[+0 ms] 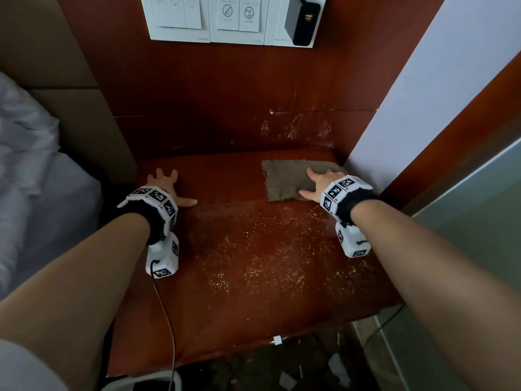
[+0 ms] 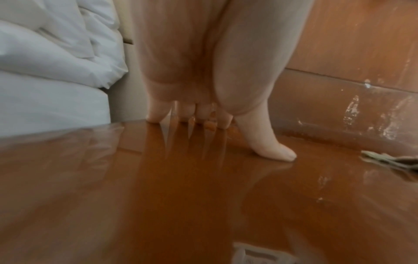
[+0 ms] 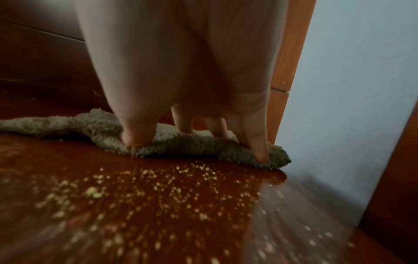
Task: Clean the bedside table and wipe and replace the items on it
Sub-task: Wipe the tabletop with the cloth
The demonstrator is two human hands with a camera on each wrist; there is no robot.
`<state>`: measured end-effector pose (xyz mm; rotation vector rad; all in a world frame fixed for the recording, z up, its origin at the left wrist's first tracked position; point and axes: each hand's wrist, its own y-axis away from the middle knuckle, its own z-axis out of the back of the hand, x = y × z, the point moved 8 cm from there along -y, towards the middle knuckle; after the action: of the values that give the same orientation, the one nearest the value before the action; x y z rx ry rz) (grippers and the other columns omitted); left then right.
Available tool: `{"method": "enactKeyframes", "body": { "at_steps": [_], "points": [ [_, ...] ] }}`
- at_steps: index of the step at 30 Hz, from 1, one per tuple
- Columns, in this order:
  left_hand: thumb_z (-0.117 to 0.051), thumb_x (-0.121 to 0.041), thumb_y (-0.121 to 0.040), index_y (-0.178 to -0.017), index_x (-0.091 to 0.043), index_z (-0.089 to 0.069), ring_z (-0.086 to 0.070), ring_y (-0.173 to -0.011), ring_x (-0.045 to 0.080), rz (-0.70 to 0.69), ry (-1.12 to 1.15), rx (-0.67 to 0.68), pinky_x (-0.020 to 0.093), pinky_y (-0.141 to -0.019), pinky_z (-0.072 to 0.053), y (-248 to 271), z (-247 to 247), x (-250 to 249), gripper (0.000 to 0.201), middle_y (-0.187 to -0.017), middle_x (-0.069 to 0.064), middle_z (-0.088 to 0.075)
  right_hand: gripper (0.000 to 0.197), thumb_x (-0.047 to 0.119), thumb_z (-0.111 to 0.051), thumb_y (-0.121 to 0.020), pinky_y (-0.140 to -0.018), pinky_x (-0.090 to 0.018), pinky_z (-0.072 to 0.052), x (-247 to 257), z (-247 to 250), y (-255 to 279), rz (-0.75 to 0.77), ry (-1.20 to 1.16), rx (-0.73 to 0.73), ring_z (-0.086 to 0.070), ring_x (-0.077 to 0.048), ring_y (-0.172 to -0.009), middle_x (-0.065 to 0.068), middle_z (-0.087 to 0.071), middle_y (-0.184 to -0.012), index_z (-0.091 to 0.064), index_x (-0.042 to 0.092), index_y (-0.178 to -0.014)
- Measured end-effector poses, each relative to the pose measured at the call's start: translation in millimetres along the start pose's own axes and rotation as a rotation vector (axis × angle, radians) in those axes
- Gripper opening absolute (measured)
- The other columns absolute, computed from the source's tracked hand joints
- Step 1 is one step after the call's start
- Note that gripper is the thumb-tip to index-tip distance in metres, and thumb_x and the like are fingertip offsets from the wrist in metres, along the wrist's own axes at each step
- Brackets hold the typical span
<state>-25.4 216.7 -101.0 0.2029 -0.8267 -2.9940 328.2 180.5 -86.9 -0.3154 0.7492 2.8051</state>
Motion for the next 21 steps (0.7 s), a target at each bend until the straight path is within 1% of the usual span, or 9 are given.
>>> {"method": "enactKeyframes", "body": {
  "at_steps": [3,6,9,11,13,15,17,20,21],
  "points": [
    [-0.060,-0.054,-0.082,-0.152,-0.020,-0.001,0.003,-0.145,0.037,0.001,0.016,-0.014,0.051,-0.117,-0.017,5,1,0,0.097,-0.158,0.013,0.008,0.085,0.071,-0.031,-0.086,-0.101,-0.045,-0.044,-4,-6,15,-0.023,0.019,-0.006,-0.043,-0.039,-0.130,-0.020,-0.036,-0.147,-0.006,0.024,-0.152],
    [-0.058,-0.055,-0.083,-0.152,-0.019,-0.003,0.000,-0.145,0.038,0.001,0.001,-0.032,0.052,-0.116,-0.019,12,0,-2,0.095,-0.158,0.015,0.005,0.086,0.070,-0.034,-0.086,-0.097,-0.042,-0.046,-14,-10,34,-0.092,0.019,-0.044,-0.046,-0.037,-0.127,-0.018,-0.043,-0.143,-0.021,0.013,-0.149],
    [-0.055,-0.056,-0.085,-0.152,-0.018,-0.008,-0.005,-0.145,0.039,-0.015,0.007,-0.048,0.053,-0.115,-0.022,21,-5,-4,0.090,-0.157,0.018,0.001,0.072,0.067,-0.039,-0.086,-0.085,-0.036,-0.048,-19,-15,51,-0.071,0.050,-0.043,-0.059,-0.030,-0.109,-0.013,-0.060,-0.124,-0.055,0.008,-0.124],
    [-0.052,-0.055,-0.087,-0.152,-0.018,-0.008,-0.006,-0.145,0.038,-0.026,-0.008,-0.035,0.049,-0.116,-0.022,30,-8,-2,0.086,-0.157,0.018,0.001,0.066,0.065,-0.039,-0.088,-0.083,-0.037,-0.052,-21,-10,59,-0.044,0.103,-0.064,-0.062,-0.028,-0.098,-0.012,-0.064,-0.114,-0.060,0.008,-0.114],
    [-0.050,-0.053,-0.090,-0.152,-0.019,-0.007,-0.008,-0.145,0.037,-0.038,-0.043,-0.020,0.043,-0.117,-0.022,34,-10,2,0.082,-0.158,0.017,0.000,0.061,0.060,-0.041,-0.090,-0.087,-0.041,-0.051,-22,3,62,0.002,0.156,-0.129,-0.059,-0.030,-0.109,-0.011,-0.058,-0.125,-0.051,0.015,-0.131],
    [-0.049,-0.050,-0.091,-0.152,-0.020,-0.007,-0.009,-0.145,0.035,-0.052,-0.054,-0.017,0.041,-0.116,-0.022,37,-14,7,0.080,-0.158,0.015,0.000,0.060,0.051,-0.044,-0.093,-0.098,-0.044,-0.044,-12,5,60,0.152,0.111,-0.129,-0.043,-0.033,-0.130,-0.009,-0.035,-0.149,-0.027,0.030,-0.147],
    [-0.049,-0.048,-0.092,-0.152,-0.021,-0.006,-0.008,-0.146,0.033,-0.065,-0.064,-0.021,0.040,-0.116,-0.020,39,-16,8,0.078,-0.158,0.015,0.001,0.061,0.040,-0.044,-0.096,-0.104,-0.038,-0.040,0,-8,56,0.272,0.019,-0.032,-0.031,-0.030,-0.140,-0.003,-0.009,-0.159,-0.013,0.039,-0.149],
    [-0.048,-0.049,-0.092,-0.152,-0.021,-0.006,-0.007,-0.146,0.034,-0.063,-0.073,-0.015,0.040,-0.116,-0.020,37,-16,5,0.079,-0.158,0.015,0.002,0.063,0.033,-0.041,-0.099,-0.090,-0.030,-0.049,-1,-20,48,0.279,-0.026,0.034,-0.032,-0.029,-0.139,0.001,0.006,-0.160,-0.003,0.042,-0.148],
    [-0.048,-0.050,-0.091,-0.152,-0.021,-0.006,-0.008,-0.146,0.034,-0.057,-0.080,-0.011,0.040,-0.116,-0.020,36,-16,5,0.079,-0.158,0.015,0.002,0.063,0.033,-0.040,-0.099,-0.092,-0.031,-0.049,-2,-21,45,0.273,-0.040,0.034,-0.028,-0.030,-0.141,0.001,0.007,-0.160,-0.003,0.042,-0.148]
  ]
}}
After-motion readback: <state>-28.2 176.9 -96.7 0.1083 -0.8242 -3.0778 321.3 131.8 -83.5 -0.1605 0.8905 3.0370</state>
